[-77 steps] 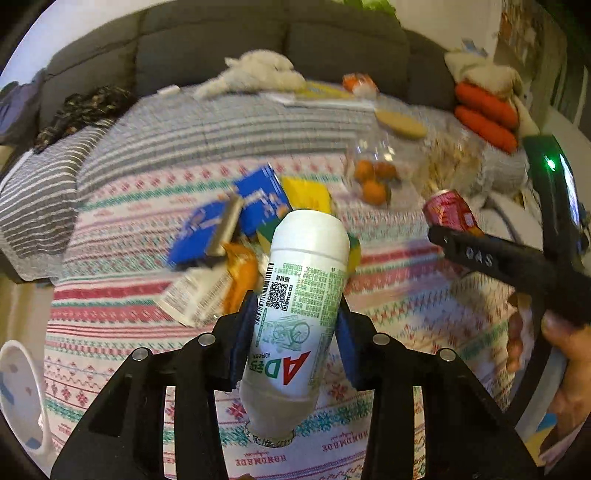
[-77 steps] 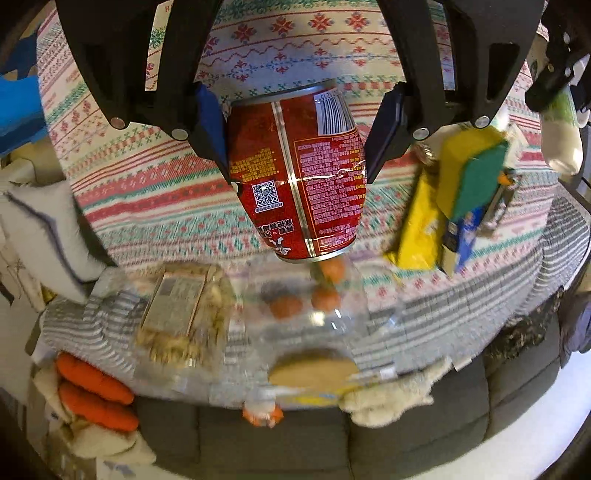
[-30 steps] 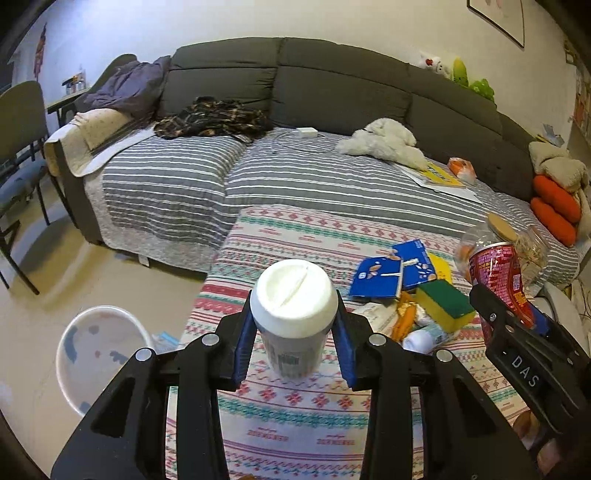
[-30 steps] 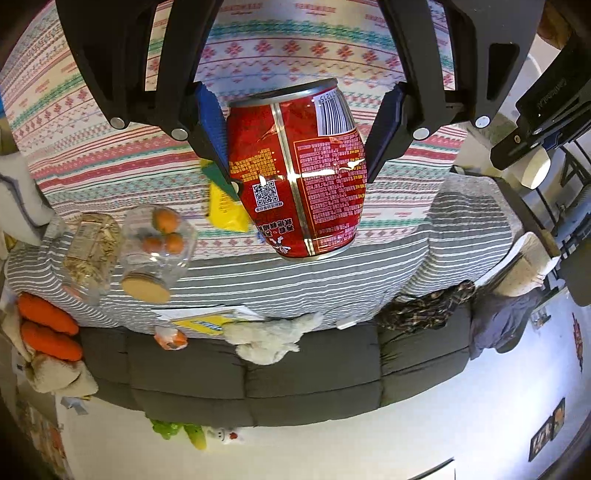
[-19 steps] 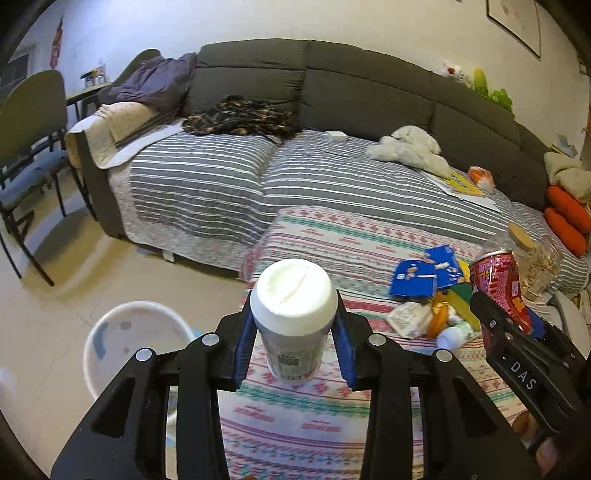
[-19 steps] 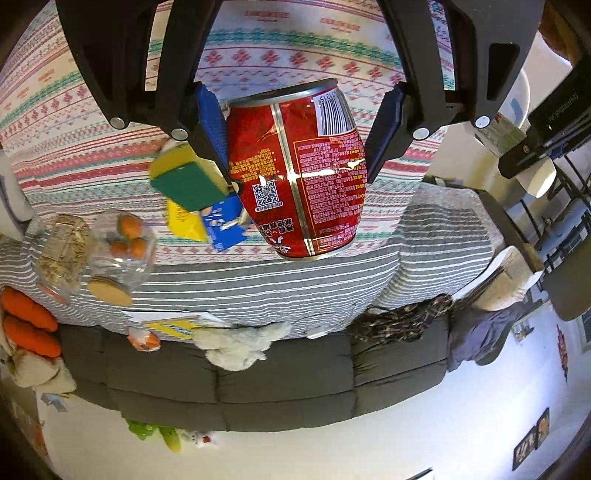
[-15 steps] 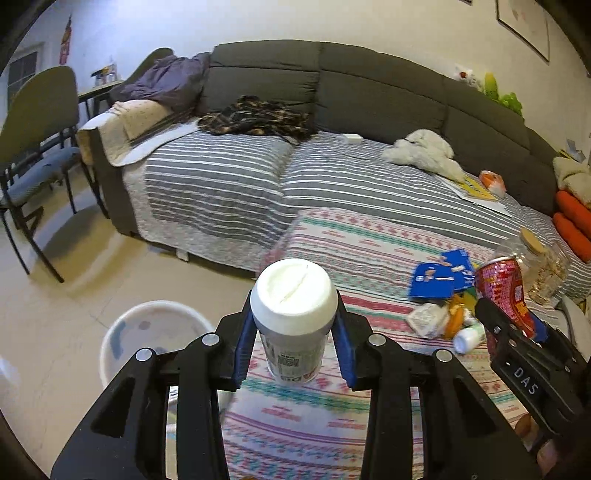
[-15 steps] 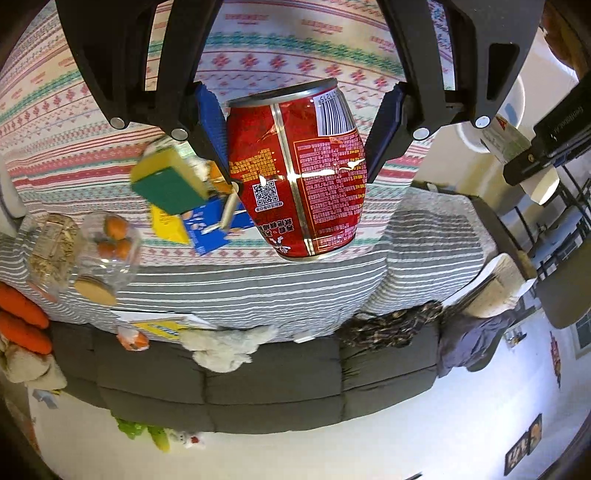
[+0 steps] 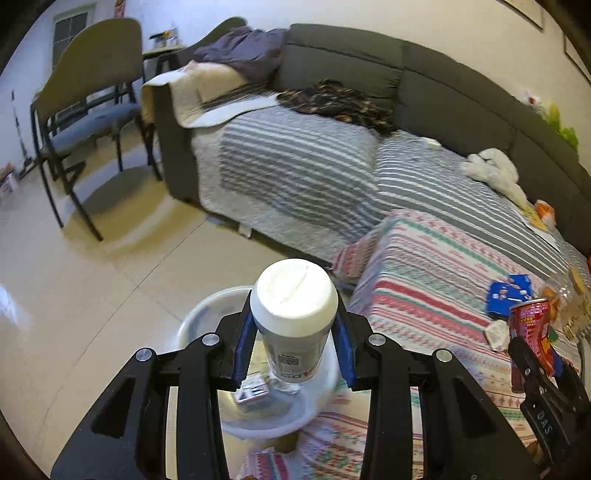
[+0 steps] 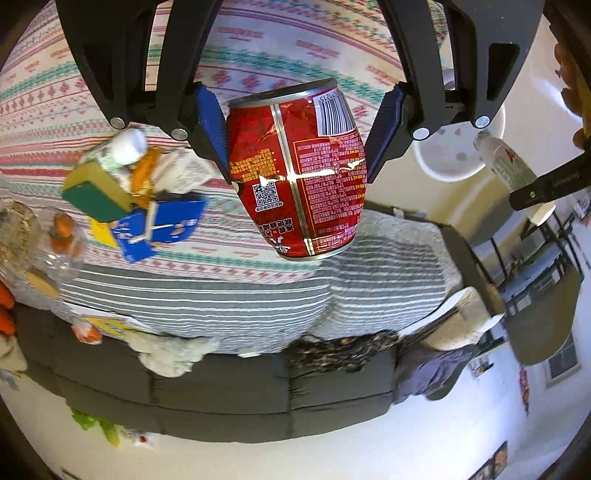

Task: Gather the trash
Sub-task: 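Carry the can and bottle to the white bin and release the bottle from the left tool, then open the right tool over the white bin to drop the red can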

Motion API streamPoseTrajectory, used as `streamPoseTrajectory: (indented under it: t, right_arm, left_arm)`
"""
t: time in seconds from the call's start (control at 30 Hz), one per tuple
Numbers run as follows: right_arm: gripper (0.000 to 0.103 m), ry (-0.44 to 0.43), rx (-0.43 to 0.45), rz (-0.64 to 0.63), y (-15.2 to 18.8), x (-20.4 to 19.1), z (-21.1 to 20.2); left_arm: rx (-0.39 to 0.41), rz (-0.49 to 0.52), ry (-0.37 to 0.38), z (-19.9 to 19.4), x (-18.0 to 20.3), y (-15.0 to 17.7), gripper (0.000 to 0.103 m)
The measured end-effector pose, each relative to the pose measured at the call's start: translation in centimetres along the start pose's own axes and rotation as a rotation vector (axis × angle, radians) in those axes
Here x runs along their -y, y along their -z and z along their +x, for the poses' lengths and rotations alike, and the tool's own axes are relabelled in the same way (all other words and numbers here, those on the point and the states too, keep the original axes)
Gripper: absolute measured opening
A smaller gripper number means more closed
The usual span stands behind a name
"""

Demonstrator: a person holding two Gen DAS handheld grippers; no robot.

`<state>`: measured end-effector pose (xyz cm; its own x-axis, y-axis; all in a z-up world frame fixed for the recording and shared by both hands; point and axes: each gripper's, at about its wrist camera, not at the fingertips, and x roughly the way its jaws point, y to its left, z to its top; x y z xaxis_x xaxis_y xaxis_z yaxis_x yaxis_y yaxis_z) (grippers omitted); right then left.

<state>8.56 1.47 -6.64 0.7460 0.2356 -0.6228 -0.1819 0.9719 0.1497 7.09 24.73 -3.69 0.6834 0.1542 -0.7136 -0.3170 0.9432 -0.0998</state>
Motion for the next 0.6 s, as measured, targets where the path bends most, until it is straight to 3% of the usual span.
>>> streamPoseTrajectory:
  t: [0.2,0.27,0.33,0.6]
  right_arm:
    - [0.066,-0.055,-0.031,-0.038,0.4,-3.6,1.8]
    - [0.066,-0.069,-0.039,-0.049,0.5,-4.7,2.3]
    - [0.066,-0.081,-0.047,-0.064,0.5,-5.9,3.0]
    - [0.066,-0.128,-0.083,-0.108,1.3,-9.8,5.1]
  left_arm:
    - [-0.06,-0.022,0.001,1.1,-1.8,-0.3,0.039]
    - [-0.059,-0.011,-0.006,0.9,-2.1,-0.3,0.055]
    - [-0.047,-0.012,-0.014,0.6,-2.4,-0.4,0.063]
    - [0.006,-0.058,-0.095,-1.8,-5.3,-1.3,0.066]
